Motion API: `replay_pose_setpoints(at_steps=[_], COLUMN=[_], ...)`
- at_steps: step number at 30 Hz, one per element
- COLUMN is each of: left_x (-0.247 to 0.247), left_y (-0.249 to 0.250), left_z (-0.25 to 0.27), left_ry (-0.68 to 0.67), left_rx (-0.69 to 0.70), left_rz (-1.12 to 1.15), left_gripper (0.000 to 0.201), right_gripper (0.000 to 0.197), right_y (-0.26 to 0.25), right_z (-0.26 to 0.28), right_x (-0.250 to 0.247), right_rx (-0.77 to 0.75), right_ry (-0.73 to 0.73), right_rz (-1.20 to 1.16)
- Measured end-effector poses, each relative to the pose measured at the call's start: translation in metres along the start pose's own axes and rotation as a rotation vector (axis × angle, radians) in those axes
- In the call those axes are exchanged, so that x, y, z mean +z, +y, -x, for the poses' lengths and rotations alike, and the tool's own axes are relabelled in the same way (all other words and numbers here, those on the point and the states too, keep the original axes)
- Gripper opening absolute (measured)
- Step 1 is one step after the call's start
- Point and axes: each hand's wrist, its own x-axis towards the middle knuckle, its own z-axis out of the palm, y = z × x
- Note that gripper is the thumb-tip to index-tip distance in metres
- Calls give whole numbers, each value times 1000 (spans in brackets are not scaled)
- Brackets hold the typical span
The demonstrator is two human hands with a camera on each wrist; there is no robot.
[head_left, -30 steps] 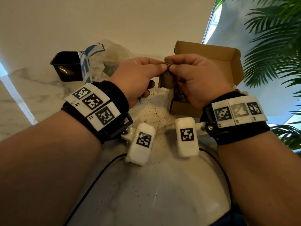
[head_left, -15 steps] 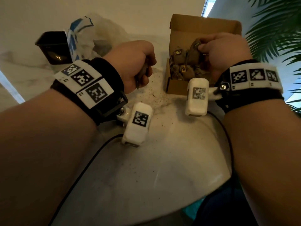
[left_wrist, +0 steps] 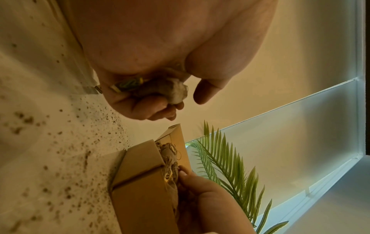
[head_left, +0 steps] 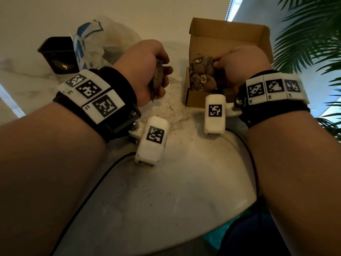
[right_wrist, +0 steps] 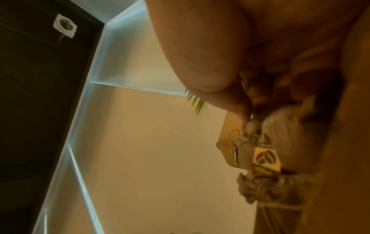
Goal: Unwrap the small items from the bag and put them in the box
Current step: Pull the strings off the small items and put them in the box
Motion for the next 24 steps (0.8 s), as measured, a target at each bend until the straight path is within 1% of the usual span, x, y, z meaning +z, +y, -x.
replay_pose_setpoints(at_steps=[3,7,8,11,13,15,18,20,22,24], left_x=[-1,-2,-2,-3,-3,-3,-3,-3,-1,2], left_y=[1,2,2,3,4,6,7,7,8,8], left_z=[1,1,1,1,1,2,2,2,3,5], left_ry=[-3,-38,-48,-73,-96,-120,-151,-179,-220,-240], left_rx=[-8,-20,-18,-7,7,24,57,77,95,109], left_rz=[21,50,64,108,134,161,194,222,233,232], left_gripper=[11,18,20,24,28,32,38,47,60,61], right_gripper=[13,15,15,24,21,15,8,14,17,16], right_y=[-1,-4,-5,-10,-13,-18,-29,-34,-37,-38], right_z=[2,-1,-3,-1,8,19,37,46,50,50], right_x=[0,2,2,3,5,9,19,25,31,34], right_rx=[-7,-27,-42,-91,-151,-179,-197,-212,-235,-247], right_ry=[-21,-12,12,139,171,131,-29,-142,-226,-270], right_rz=[64,128,147,48,-12,-103,-224,-220,-214,-169])
